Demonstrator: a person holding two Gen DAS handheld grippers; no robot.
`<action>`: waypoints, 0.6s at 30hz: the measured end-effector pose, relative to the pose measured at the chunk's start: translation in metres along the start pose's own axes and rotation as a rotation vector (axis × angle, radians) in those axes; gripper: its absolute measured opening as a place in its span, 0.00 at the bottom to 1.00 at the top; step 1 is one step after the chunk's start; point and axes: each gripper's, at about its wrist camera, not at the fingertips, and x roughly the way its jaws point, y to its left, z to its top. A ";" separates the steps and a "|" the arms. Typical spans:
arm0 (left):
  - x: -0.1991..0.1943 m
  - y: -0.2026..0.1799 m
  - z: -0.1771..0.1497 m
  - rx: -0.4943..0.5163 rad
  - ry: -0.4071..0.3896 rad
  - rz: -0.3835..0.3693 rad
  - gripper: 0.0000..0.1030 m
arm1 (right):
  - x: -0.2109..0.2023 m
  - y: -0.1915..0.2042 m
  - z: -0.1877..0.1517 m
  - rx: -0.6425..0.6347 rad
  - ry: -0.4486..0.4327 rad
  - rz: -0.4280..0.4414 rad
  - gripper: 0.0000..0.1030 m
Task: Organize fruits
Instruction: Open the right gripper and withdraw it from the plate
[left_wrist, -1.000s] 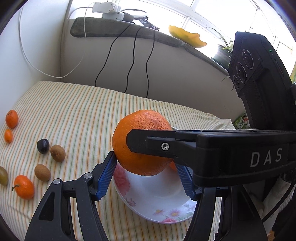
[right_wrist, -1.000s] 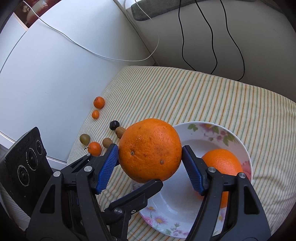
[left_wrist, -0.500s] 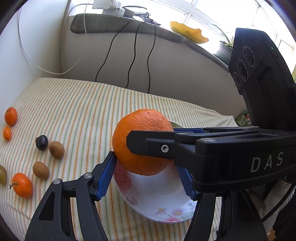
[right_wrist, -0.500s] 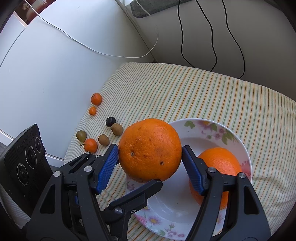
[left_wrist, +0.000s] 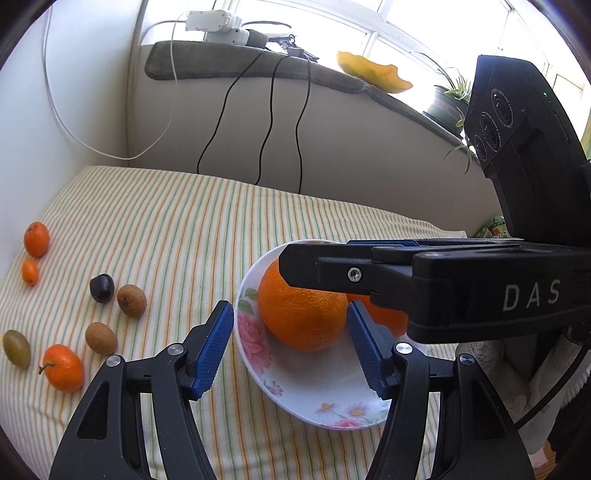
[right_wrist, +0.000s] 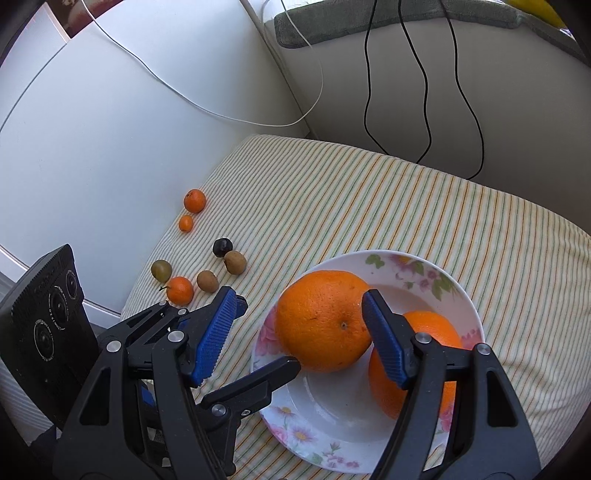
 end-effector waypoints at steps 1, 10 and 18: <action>-0.002 0.000 -0.002 0.003 -0.001 0.001 0.60 | -0.001 -0.001 -0.001 0.002 -0.002 -0.001 0.72; -0.016 0.007 -0.010 0.004 -0.030 0.018 0.60 | -0.014 -0.002 -0.007 0.012 -0.062 -0.029 0.72; -0.030 0.019 -0.019 0.012 -0.065 0.067 0.63 | -0.031 0.004 -0.017 0.003 -0.159 -0.043 0.75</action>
